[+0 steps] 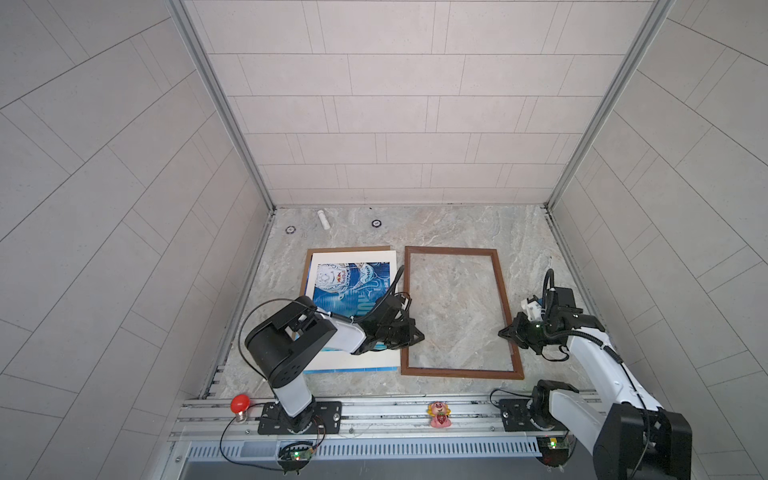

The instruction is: Put the photo into the frame

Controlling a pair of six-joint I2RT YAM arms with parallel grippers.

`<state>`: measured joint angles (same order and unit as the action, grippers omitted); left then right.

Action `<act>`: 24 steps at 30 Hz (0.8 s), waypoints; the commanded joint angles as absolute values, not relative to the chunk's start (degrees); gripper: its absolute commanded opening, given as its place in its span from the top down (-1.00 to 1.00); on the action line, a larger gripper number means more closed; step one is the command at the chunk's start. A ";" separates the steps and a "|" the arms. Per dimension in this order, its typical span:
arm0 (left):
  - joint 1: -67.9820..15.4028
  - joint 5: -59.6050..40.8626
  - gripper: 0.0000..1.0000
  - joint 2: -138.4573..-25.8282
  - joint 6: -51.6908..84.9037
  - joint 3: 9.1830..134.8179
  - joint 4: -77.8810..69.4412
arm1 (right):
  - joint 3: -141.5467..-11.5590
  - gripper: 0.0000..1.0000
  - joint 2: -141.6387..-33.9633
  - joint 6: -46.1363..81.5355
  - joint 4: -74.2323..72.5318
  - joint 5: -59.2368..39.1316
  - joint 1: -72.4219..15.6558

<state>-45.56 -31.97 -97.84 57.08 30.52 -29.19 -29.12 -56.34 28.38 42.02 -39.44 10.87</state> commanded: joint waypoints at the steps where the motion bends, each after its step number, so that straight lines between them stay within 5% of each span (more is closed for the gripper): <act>1: -45.88 -32.57 1.00 -98.78 56.45 31.95 -30.81 | -28.63 1.00 -56.53 29.37 44.27 -37.21 9.31; 24: -45.88 -30.83 1.00 -97.83 47.23 33.93 -23.95 | -27.33 1.00 -48.32 31.90 47.01 -32.37 5.28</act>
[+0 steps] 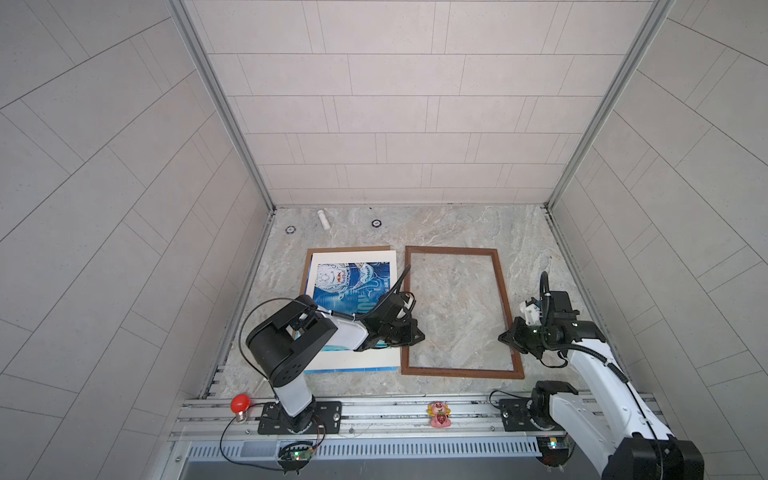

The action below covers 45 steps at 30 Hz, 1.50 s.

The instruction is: Put the photo into the frame

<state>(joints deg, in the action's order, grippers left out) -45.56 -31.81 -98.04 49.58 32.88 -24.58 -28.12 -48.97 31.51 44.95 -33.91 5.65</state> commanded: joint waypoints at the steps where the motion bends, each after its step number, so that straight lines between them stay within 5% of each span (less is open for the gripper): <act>1: -45.88 -30.67 1.00 -97.69 46.96 33.85 -23.84 | -27.42 1.00 -48.32 31.93 47.20 -32.26 5.27; 14: -45.83 -31.01 1.00 -99.87 45.98 34.37 -24.77 | -26.37 1.00 -47.59 32.43 48.00 -29.63 4.84; 23: -45.78 -31.71 1.00 -99.35 44.64 35.07 -22.15 | -26.97 -0.09 -47.43 33.61 48.43 -26.41 4.83; 26: -45.69 -31.64 1.00 -98.90 45.04 34.79 -22.25 | -27.33 -0.29 -46.15 34.34 48.78 -24.05 4.83; 36: -45.53 -33.56 1.00 -99.88 44.59 34.95 -24.53 | -26.01 -0.56 -42.27 36.00 44.70 -18.42 4.97; 45: -45.53 -36.00 1.00 -101.19 45.39 35.26 -26.89 | -26.54 -0.64 -49.21 33.80 38.78 -18.57 6.37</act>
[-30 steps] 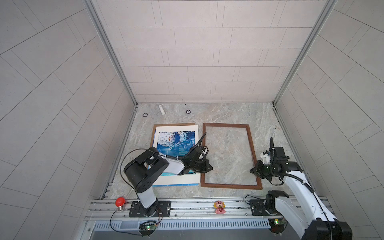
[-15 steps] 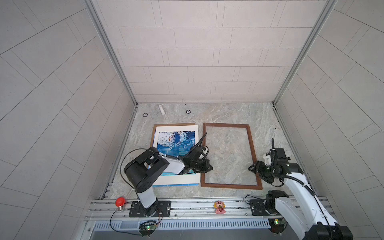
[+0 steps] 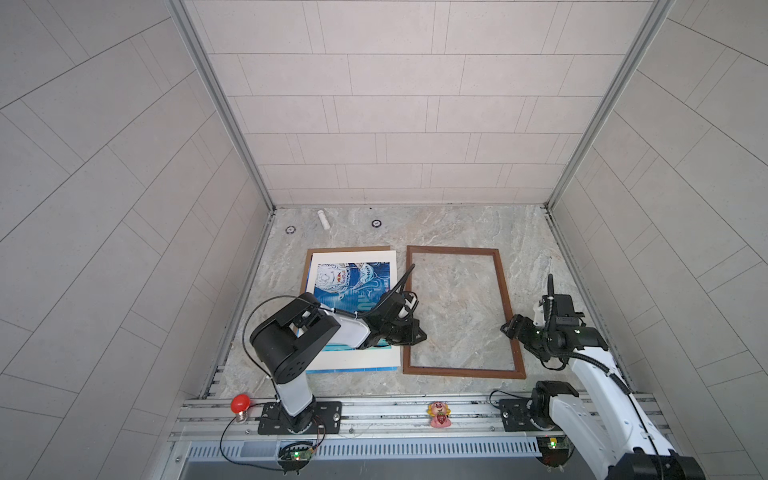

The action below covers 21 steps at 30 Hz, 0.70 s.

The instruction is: Put the photo into the frame

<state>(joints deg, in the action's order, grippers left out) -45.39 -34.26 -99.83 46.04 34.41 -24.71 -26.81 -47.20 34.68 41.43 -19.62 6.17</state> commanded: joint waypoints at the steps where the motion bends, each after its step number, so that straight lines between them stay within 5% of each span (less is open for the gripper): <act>1: -45.51 -36.42 1.00 -101.44 46.25 34.99 -28.18 | -26.39 -0.65 -50.44 33.67 38.00 -18.67 6.42; 21: -45.55 -40.39 1.00 -103.25 45.10 36.46 -31.98 | -25.84 -0.64 -60.17 32.09 32.20 -21.39 6.94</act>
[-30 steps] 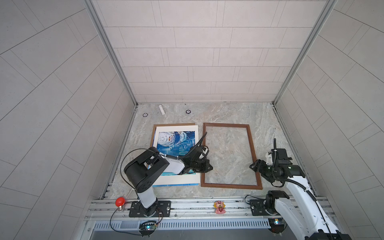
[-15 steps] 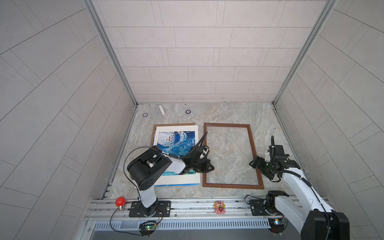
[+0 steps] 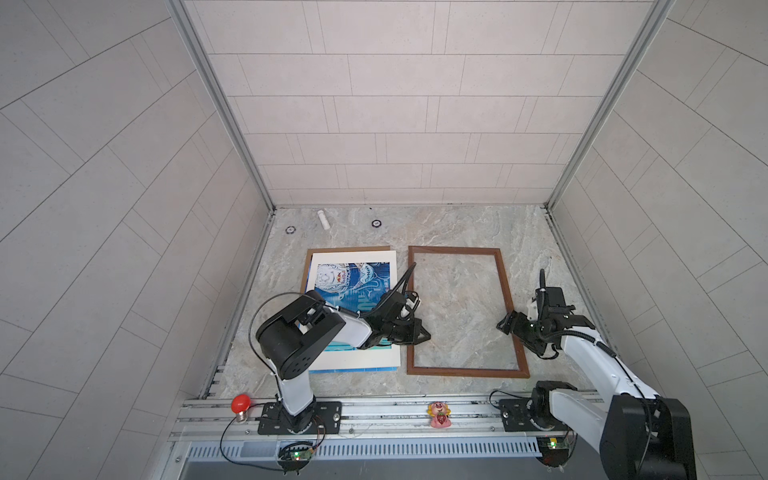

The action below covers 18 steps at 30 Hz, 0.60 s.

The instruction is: Put the photo into the frame

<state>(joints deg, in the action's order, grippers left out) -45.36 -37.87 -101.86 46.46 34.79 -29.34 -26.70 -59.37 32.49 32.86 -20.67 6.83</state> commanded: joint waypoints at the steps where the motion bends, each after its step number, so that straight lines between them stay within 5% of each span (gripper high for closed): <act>1: -45.60 -40.65 1.00 -103.59 45.63 36.56 -32.73 | -25.86 -0.64 -60.61 32.15 32.16 -21.54 6.94; 18: -45.35 -40.32 1.00 -104.19 46.71 36.78 -31.47 | -26.79 -0.56 -66.71 31.14 32.82 -26.64 7.12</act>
